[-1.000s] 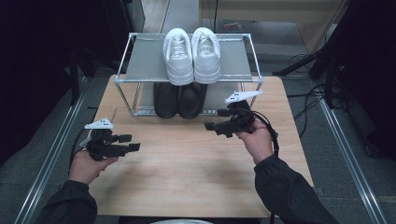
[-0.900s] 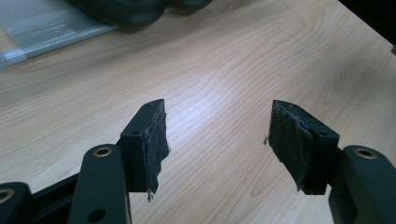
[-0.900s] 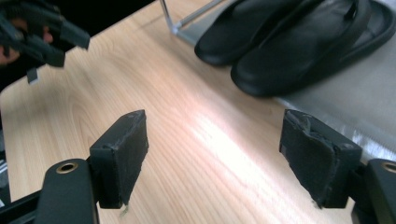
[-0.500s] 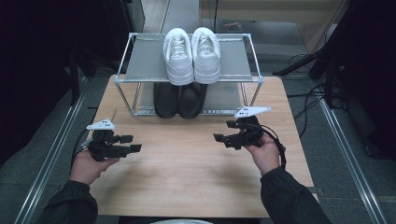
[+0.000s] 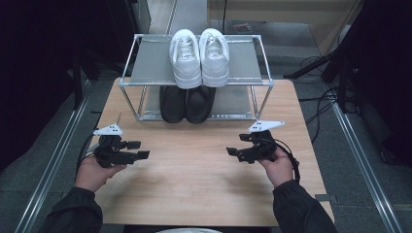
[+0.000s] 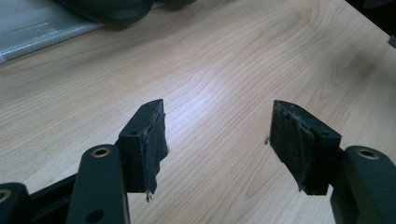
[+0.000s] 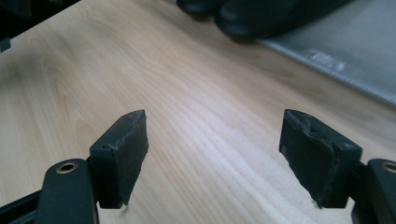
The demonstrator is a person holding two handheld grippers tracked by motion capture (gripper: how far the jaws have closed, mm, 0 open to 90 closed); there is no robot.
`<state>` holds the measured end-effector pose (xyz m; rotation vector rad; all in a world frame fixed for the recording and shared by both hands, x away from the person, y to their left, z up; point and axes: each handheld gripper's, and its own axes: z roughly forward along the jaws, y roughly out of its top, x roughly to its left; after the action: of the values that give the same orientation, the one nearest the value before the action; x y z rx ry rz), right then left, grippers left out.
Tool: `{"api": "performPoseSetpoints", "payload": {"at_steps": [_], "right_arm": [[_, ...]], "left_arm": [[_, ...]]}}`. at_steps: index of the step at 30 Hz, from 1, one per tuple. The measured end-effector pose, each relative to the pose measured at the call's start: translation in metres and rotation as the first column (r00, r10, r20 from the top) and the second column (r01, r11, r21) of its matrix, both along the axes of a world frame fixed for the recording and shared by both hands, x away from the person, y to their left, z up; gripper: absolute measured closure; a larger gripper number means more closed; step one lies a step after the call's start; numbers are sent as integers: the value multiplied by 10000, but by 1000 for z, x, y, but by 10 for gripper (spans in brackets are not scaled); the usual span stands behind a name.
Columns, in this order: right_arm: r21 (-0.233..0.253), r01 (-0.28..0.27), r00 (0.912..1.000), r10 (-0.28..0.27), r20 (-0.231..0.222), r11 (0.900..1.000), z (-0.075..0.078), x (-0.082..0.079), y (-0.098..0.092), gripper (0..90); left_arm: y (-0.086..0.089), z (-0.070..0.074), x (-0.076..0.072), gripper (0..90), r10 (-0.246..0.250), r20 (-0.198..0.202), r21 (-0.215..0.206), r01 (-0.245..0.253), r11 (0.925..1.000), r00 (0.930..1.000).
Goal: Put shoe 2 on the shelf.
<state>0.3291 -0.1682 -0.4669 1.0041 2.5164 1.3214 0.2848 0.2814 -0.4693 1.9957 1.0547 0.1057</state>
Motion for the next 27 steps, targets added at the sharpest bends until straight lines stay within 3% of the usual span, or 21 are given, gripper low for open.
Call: {"api": "performPoseSetpoints", "payload": {"at_steps": [2,11,27], "right_arm": [[-57,-98,9998,97,-186,9999,-3,-1,0,248],[-407,-313,9993,320,172,9987,-4,2,7,248],[-661,-288,9996,283,-77,9974,-11,9,7,248]], "left_arm": [[-1,0,0,366,-66,-1,74,66,10000,10000],[-8,0,1,363,-327,-19,47,327,9995,9995],[-15,-7,4,357,-471,-334,199,478,9987,9983]]}}
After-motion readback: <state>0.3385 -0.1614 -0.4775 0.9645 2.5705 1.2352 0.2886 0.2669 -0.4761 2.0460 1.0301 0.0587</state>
